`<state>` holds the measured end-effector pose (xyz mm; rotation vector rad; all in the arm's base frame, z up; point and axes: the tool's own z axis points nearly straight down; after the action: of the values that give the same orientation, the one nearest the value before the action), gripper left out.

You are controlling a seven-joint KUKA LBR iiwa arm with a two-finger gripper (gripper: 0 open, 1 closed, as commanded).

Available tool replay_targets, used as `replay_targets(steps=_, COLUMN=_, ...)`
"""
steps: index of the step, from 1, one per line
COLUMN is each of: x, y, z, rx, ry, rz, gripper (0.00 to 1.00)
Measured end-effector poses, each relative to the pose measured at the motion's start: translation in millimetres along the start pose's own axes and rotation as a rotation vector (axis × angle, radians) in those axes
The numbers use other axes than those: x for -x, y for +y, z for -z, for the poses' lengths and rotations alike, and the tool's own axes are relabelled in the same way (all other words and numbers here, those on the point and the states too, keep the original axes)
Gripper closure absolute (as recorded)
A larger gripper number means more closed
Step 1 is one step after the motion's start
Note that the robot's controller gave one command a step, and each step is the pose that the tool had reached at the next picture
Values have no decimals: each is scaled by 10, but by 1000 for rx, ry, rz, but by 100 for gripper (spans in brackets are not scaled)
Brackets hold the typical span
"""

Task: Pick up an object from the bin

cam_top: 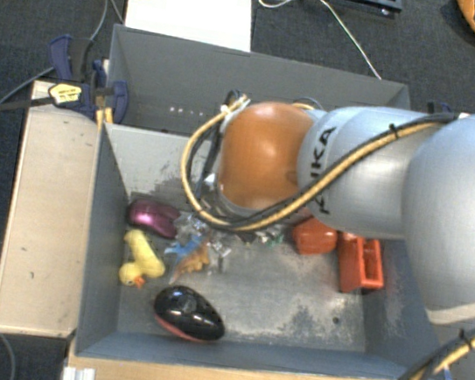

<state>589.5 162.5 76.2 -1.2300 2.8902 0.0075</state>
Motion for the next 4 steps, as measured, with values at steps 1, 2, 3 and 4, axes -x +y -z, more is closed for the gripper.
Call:
replay_targets(steps=1, x=-11, y=9, z=223, rx=3, ry=4, rz=-1, gripper=100)
replay_targets(steps=2, x=10, y=-2, z=460, rx=-2, ry=-4, rz=-3, gripper=100)
replay_targets(steps=3, x=11, y=-1, z=600, rx=-1, ry=-3, rz=-3, gripper=100)
replay_targets(steps=4, x=17, y=-3, z=828, rx=-3, ry=-6, rz=-6, gripper=100)
